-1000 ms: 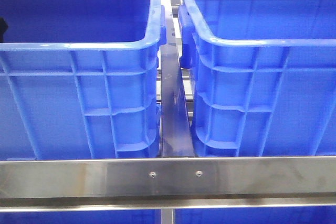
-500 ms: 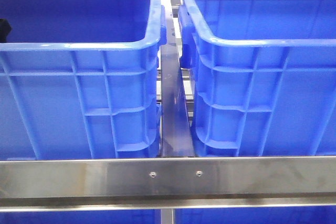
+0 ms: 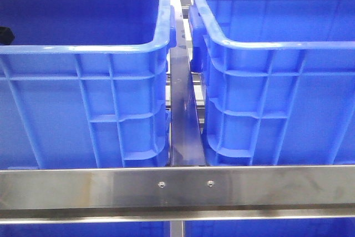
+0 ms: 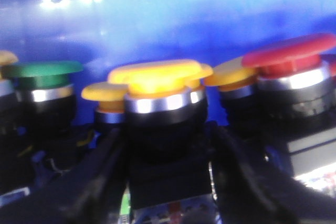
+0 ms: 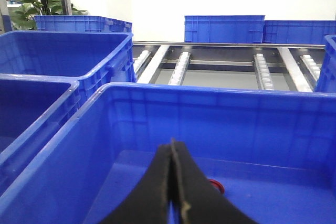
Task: Pick red and yellow buttons and place in box
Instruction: 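Grasp a yellow-capped push button with the left gripper and lift it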
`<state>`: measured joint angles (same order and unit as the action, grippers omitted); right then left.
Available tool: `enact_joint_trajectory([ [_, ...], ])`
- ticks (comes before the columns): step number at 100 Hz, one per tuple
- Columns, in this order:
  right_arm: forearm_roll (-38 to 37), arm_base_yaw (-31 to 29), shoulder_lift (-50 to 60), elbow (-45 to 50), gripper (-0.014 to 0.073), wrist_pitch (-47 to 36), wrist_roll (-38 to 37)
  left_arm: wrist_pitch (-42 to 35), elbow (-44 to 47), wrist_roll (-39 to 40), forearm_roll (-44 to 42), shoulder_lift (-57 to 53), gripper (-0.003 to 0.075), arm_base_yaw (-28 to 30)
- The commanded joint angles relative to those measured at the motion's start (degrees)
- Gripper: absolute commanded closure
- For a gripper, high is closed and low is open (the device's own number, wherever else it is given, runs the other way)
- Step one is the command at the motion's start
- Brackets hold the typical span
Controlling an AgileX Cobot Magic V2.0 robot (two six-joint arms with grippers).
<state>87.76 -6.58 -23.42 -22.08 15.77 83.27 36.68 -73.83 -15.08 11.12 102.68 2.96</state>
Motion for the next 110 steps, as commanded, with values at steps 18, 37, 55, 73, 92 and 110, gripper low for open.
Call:
enact_joint_trajectory([
  [18, 1.0, 0.1, -0.2, -1.5, 0.0662, 0.2, 0.6, 1.6, -1.8, 0.5, 0.5, -8.2, 0.0733, -0.2],
  [37, 1.0, 0.1, -0.2, -1.5, 0.0662, 0.2, 0.6, 7.5, -1.6, 0.5, 1.1, -16.2, 0.0733, -0.5],
  [55, 1.0, 0.1, -0.2, -1.5, 0.0662, 0.2, 0.6, 8.5, 2.8, -2.2, 1.2, -26.6, 0.0733, -4.9],
  [73, 1.0, 0.1, -0.2, -1.5, 0.0662, 0.5, 0.6, 8.1, 6.4, -6.9, 1.6, -35.5, 0.0733, -12.2],
  [92, 1.0, 0.1, -0.2, -1.5, 0.0662, 2.6, 0.6, 8.2, 7.0, -9.2, 2.6, -41.6, 0.0733, -20.9],
  [110, 1.0, 0.1, -0.2, -1.5, 0.0661, 4.3, 0.6, 8.2, 7.0, -11.8, 3.1, -43.5, 0.0733, -29.8],
])
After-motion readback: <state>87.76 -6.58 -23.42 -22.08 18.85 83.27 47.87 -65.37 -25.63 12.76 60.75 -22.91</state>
